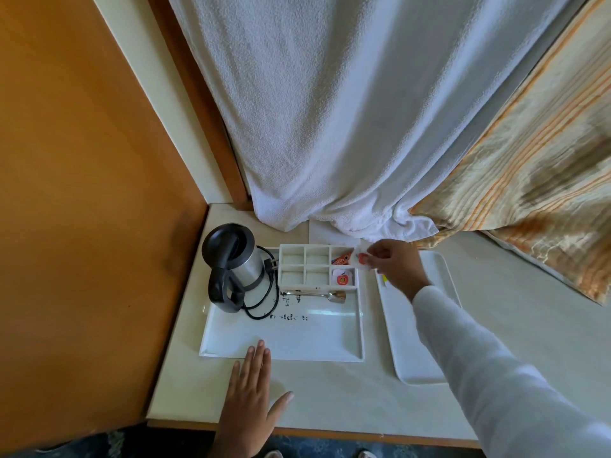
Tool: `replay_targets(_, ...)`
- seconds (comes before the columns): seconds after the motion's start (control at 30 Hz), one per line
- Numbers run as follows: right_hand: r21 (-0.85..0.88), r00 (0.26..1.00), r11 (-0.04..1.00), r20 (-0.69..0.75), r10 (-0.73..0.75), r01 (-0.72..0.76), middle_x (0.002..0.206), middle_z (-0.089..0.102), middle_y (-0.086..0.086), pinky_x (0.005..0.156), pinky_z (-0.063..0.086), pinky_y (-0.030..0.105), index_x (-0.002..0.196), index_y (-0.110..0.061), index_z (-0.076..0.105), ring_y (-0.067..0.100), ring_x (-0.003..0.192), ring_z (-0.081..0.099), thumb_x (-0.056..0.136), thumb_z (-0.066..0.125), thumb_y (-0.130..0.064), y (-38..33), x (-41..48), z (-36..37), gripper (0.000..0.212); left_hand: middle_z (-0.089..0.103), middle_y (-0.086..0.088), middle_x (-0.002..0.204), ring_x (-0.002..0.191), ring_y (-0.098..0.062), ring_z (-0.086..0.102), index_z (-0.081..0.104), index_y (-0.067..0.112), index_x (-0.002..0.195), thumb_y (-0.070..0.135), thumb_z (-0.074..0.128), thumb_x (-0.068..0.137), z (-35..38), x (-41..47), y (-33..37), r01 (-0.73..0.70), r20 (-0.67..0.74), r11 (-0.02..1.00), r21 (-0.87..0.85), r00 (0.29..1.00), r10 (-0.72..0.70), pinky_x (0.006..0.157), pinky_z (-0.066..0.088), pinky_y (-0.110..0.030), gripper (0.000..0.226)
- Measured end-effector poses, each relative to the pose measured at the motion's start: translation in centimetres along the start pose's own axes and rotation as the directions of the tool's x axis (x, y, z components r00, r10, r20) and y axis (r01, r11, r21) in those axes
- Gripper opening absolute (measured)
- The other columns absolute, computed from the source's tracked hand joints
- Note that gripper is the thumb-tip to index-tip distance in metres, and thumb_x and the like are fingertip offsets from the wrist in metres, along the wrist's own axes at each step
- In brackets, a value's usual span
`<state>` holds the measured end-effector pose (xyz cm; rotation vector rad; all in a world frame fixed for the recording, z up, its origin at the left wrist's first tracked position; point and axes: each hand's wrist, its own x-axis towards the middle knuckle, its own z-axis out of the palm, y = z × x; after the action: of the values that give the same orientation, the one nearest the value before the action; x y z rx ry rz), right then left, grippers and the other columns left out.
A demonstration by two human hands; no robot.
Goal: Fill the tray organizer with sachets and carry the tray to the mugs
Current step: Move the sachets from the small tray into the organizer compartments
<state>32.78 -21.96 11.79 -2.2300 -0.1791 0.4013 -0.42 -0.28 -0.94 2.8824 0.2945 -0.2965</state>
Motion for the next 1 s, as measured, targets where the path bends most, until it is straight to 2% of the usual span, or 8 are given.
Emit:
replay_targets(0.1,-0.075,0.999,0.996,-0.023,-0.043,0.041,0.081,0.069,-0.008,0.065,0.04,0.014,0.09,-0.019,0.081,-0.002,0.069,0.059,0.078,0.084,-0.027,-0.9,-0.1,3.1,0.015,0.014,-0.009,0.168,0.153,-0.027,0.016,0.021,0.009,0.158,0.075,0.035,0.092,-0.1,-0.1,0.0,-0.008,0.002,1.0,-0.005,1.0,0.008,0.121,0.008,-0.042,0.095)
replay_targets(0.3,-0.268,0.997,0.962,-0.026,-0.066,0.057,0.092,0.061,0.004,0.076,0.047,0.03,0.098,-0.026,0.08,0.021,0.087,0.063,0.078,0.082,-0.027,0.2,-0.8,5.5,0.02,0.015,-0.01,0.168,0.153,-0.028,0.017,0.021,0.008,0.158,0.076,0.034,0.092,-0.2,0.0,0.0,-0.008,0.0,1.0,0.0,1.0,0.008,0.119,0.013,-0.045,0.096)
replay_targets(0.43,-0.202,0.976,0.963,-0.09,-0.197,0.176,0.097,0.057,-0.006,0.073,0.044,0.023,0.111,-0.031,0.067,0.009,0.085,0.056,0.088,0.073,-0.033,0.7,-1.5,4.7,0.024,0.015,-0.01,0.168,0.153,-0.029,0.018,0.02,0.008,0.158,0.076,0.034,0.092,0.1,0.0,-0.1,-0.011,-0.016,1.0,-0.01,1.0,0.011,0.119,0.016,-0.047,0.096)
replay_targets(0.53,-0.116,0.962,0.993,-0.272,-0.034,0.002,0.105,0.066,0.006,0.084,0.046,0.031,0.112,-0.014,0.069,0.023,0.095,0.064,0.094,0.064,-0.018,3.4,-0.6,2.6,0.02,0.016,-0.011,0.168,0.153,-0.03,0.019,0.02,0.007,0.158,0.076,0.034,0.092,0.3,0.0,-0.1,-0.022,-0.029,1.0,-0.014,0.999,0.022,0.119,0.015,-0.047,0.096)
replay_targets(0.63,-0.152,0.95,0.958,-0.239,0.202,-0.242,0.11,0.07,0.021,0.093,0.047,0.04,0.112,-0.003,0.071,0.039,0.106,0.064,0.088,0.072,-0.02,7.1,0.5,0.4,0.03,0.016,-0.011,0.168,0.153,-0.03,0.02,0.022,0.007,0.157,0.076,0.032,0.092,0.4,0.1,-0.1,-0.016,-0.031,1.0,-0.005,0.999,0.016,0.117,0.021,-0.05,0.095)
replay_targets(0.73,-0.287,0.949,0.907,-0.146,0.278,-0.309,0.063,0.057,0.01,0.058,0.039,0.035,0.06,-0.011,0.06,0.036,0.073,0.056,0.082,0.079,-0.034,7.6,0.6,0.2,0.037,0.016,-0.01,0.168,0.153,-0.03,0.02,0.023,0.007,0.157,0.076,0.031,0.092,0.5,0.1,0.0,0.0,-0.027,1.0,-0.004,1.0,0.0,0.117,0.023,-0.051,0.095)
replay_targets(0.8,-0.325,0.949,0.893,-0.15,0.276,-0.311,0.052,0.04,0.003,0.048,0.029,0.031,0.049,-0.017,0.04,0.031,0.064,0.046,0.079,0.081,-0.031,7.4,0.9,0.8,0.052,0.016,-0.01,0.168,0.153,-0.029,0.019,0.022,0.008,0.158,0.076,0.031,0.091,0.5,0.1,0.1,0.005,-0.027,1.0,-0.002,1.0,-0.005,0.117,0.021,-0.05,0.096)
replay_targets(1.0,-0.251,0.913,0.879,-0.16,0.375,-0.405,0.083,0.073,0.015,0.072,0.053,0.034,0.081,-0.004,0.075,0.036,0.085,0.069,0.076,0.08,-0.018,6.7,1.7,1.9,0.016,0.012,-0.009,0.169,0.154,-0.028,0.015,0.018,0.01,0.159,0.076,0.035,0.091,0.3,-0.1,-0.1,-0.005,-0.023,1.0,0.01,1.0,0.005,0.119,0.016,-0.048,0.096)
